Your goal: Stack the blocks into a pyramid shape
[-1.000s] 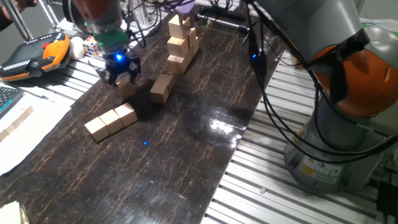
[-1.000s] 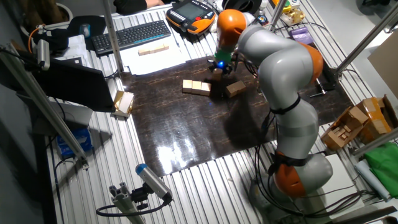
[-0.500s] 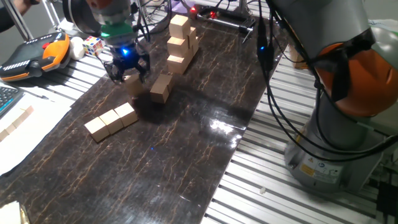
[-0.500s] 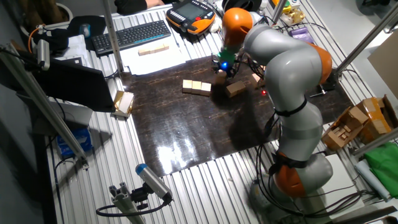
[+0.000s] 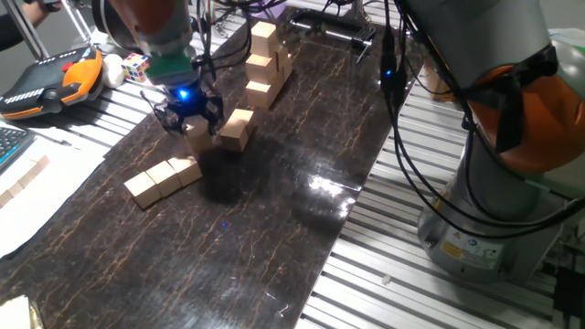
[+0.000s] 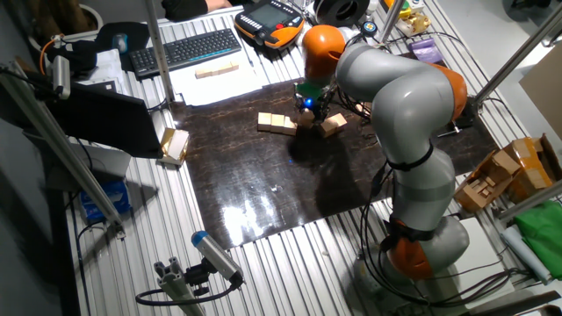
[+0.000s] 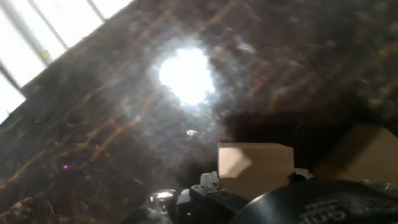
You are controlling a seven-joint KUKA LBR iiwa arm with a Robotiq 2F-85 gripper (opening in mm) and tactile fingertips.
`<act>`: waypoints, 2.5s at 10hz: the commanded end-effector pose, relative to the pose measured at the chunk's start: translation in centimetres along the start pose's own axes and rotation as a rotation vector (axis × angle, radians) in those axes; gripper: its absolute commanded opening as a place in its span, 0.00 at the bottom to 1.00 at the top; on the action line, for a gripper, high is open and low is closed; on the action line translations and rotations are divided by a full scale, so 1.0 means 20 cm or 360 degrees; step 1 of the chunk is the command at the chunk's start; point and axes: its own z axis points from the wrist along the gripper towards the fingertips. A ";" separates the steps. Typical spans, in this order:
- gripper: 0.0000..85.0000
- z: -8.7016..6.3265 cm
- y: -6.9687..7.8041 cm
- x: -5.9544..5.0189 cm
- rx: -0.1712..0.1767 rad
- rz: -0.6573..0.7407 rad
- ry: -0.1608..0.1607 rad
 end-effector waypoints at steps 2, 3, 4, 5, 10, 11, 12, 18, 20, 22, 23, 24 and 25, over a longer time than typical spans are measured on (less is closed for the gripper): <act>0.02 -0.01 -0.01 0.01 0.0021 0.0018 0.0007; 0.03 0.00 -0.01 0.00 0.0034 0.0038 0.0011; 0.03 0.00 -0.01 0.00 0.0044 0.0046 0.0006; 0.03 0.00 -0.01 0.00 0.0047 0.0061 0.0002; 0.02 0.00 -0.02 -0.01 0.0048 0.0027 -0.0034; 0.01 0.00 -0.02 -0.01 0.0049 0.0020 -0.0027; 0.01 0.00 -0.02 -0.01 0.0057 0.0025 -0.0030; 0.03 0.00 -0.02 -0.01 0.0022 0.0334 -0.0012; 0.03 0.04 -0.09 -0.02 0.0002 0.0390 -0.0033; 0.03 0.07 -0.14 0.02 -0.0022 0.0446 -0.0027; 0.04 0.09 -0.14 0.06 -0.0024 0.0497 -0.0053; 0.05 0.10 -0.15 0.08 -0.0026 0.0546 -0.0091; 0.07 0.11 -0.15 0.08 -0.0026 0.0594 -0.0129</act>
